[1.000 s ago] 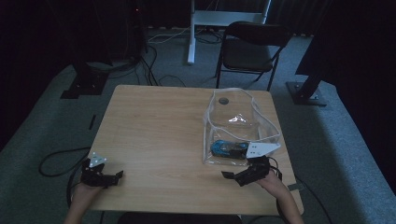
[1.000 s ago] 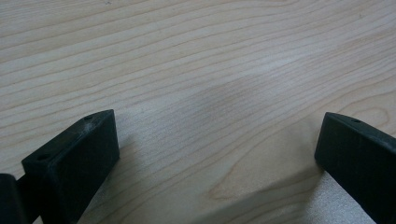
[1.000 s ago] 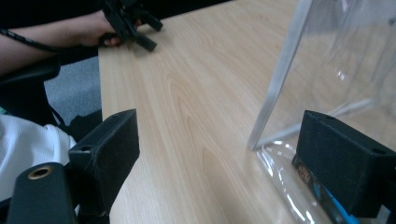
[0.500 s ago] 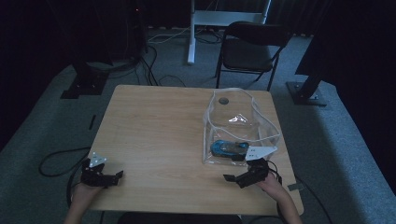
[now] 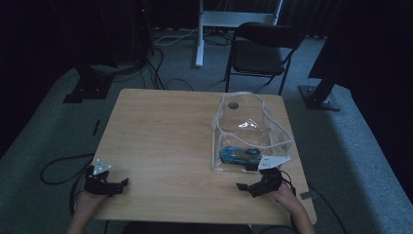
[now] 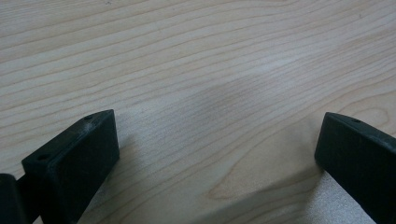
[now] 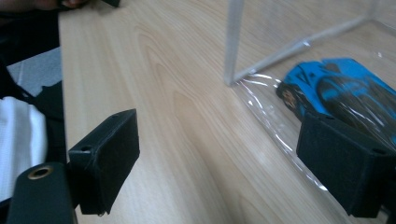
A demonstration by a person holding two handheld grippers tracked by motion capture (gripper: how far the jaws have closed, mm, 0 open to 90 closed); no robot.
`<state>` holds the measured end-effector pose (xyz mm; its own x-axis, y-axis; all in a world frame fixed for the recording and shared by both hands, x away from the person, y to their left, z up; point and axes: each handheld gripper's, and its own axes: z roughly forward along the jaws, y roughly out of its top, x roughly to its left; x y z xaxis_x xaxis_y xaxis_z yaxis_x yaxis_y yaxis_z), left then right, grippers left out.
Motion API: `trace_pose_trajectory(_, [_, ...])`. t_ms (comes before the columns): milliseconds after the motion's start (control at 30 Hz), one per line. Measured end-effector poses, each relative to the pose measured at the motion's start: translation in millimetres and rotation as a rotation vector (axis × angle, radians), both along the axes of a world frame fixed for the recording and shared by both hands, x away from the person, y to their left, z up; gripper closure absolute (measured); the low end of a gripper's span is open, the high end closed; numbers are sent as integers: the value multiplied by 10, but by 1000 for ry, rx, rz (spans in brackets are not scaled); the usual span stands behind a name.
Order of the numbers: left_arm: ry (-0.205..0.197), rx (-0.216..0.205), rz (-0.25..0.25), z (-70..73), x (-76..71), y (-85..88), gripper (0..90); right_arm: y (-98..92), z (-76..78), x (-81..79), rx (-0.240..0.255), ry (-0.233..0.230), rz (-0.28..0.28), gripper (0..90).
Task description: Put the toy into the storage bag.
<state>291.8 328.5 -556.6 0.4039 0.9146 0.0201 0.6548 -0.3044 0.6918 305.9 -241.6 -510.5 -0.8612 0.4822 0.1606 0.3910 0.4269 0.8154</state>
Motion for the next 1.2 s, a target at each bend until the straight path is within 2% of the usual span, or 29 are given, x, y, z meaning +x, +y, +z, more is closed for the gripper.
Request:
trace_pose_trajectory(133, [0,0,0,0,0,0,3,-72,-74,1,-20,-3,-27,125])
trace_pose_trajectory(233, [0,0,0,0,0,0,3,-127,-112,7,-5,14,-40,127])
trace_pose_trajectory(433, [-1,0,2,-1,0,-2,3,-189,-177,3,-14,16,-69,127])
trace_pose_trajectory(467, [-1,0,2,-1,0,-2,3,-204,-218,-11,-31,-3,-78,127])
trace_pose_trajectory(567, [-1,0,2,-1,0,-2,3,-217,-263,-35,-51,-9,-90,126])
trace_pose_trajectory(933, [-1,0,1,-1,0,-2,3,-286,-347,-87,-64,-4,-107,122])
trace_pose_trajectory(1200, [-1,0,1,-1,0,-2,3,-395,-390,-137,-72,1,-146,121])
